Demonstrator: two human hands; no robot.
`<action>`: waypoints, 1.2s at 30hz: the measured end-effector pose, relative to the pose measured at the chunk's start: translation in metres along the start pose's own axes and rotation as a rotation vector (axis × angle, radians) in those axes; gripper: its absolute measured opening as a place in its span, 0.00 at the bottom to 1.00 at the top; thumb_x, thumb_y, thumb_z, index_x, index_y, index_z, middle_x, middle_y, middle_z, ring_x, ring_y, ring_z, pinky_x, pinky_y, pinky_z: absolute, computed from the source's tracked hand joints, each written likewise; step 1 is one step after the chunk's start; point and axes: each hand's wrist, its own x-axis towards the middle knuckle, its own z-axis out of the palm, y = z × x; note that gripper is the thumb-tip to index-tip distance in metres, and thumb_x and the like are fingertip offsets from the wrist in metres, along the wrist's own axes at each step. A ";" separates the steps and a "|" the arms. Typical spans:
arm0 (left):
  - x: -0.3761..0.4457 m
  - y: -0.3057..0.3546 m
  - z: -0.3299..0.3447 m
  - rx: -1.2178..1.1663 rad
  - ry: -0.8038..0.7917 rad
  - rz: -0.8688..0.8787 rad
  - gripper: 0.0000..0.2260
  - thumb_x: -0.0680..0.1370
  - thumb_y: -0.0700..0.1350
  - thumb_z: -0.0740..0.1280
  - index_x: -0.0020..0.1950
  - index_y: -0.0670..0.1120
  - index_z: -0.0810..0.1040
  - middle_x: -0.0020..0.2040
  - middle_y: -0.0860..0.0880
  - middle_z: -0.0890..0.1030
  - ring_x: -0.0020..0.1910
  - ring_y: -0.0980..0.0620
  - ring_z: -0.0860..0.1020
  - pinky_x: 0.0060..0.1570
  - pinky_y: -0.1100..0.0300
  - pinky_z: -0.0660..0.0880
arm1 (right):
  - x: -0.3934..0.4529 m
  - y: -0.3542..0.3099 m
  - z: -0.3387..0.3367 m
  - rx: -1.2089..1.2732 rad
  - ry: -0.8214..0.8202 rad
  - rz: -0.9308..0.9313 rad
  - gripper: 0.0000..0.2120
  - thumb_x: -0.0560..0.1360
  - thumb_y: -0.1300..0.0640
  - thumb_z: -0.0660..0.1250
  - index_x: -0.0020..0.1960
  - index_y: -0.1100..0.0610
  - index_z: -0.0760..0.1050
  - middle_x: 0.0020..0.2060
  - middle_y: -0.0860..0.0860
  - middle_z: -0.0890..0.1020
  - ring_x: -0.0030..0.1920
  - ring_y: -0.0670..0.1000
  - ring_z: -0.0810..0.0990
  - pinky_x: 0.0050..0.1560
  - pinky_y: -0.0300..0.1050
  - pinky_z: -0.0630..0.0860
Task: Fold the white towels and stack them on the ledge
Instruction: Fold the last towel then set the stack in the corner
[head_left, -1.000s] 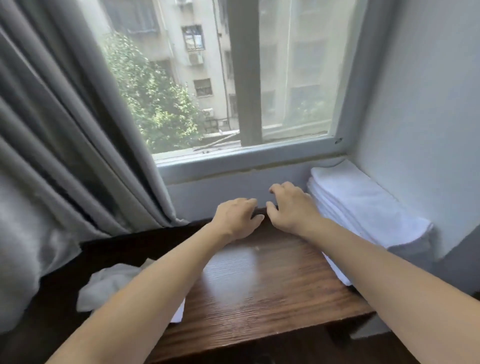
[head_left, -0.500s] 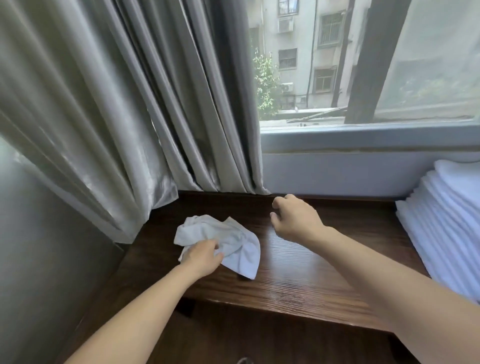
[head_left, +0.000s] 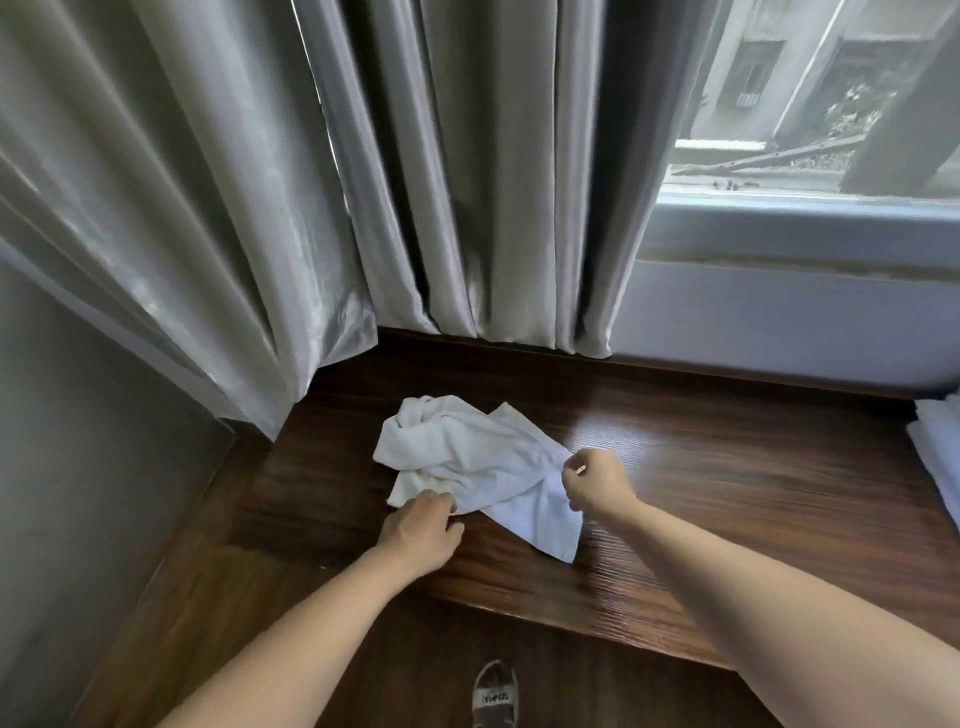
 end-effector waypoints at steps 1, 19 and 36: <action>0.006 -0.006 0.005 0.051 0.004 0.017 0.18 0.83 0.54 0.61 0.71 0.48 0.72 0.71 0.48 0.71 0.67 0.47 0.73 0.61 0.50 0.75 | 0.011 0.001 0.010 0.000 0.033 0.012 0.15 0.80 0.56 0.64 0.64 0.61 0.77 0.51 0.58 0.85 0.52 0.59 0.84 0.45 0.48 0.78; 0.027 -0.034 -0.070 -0.549 0.474 0.064 0.04 0.85 0.43 0.57 0.57 0.51 0.70 0.49 0.55 0.77 0.47 0.58 0.77 0.42 0.65 0.73 | -0.004 -0.104 -0.047 0.325 -0.030 -0.288 0.13 0.78 0.67 0.59 0.47 0.59 0.83 0.38 0.60 0.86 0.39 0.58 0.88 0.39 0.50 0.81; -0.051 0.104 -0.325 -0.318 0.588 0.465 0.07 0.79 0.45 0.70 0.50 0.54 0.73 0.45 0.53 0.80 0.45 0.50 0.79 0.44 0.51 0.75 | -0.142 -0.183 -0.335 0.332 0.621 -0.777 0.08 0.78 0.58 0.72 0.41 0.58 0.84 0.30 0.55 0.83 0.26 0.51 0.79 0.29 0.44 0.77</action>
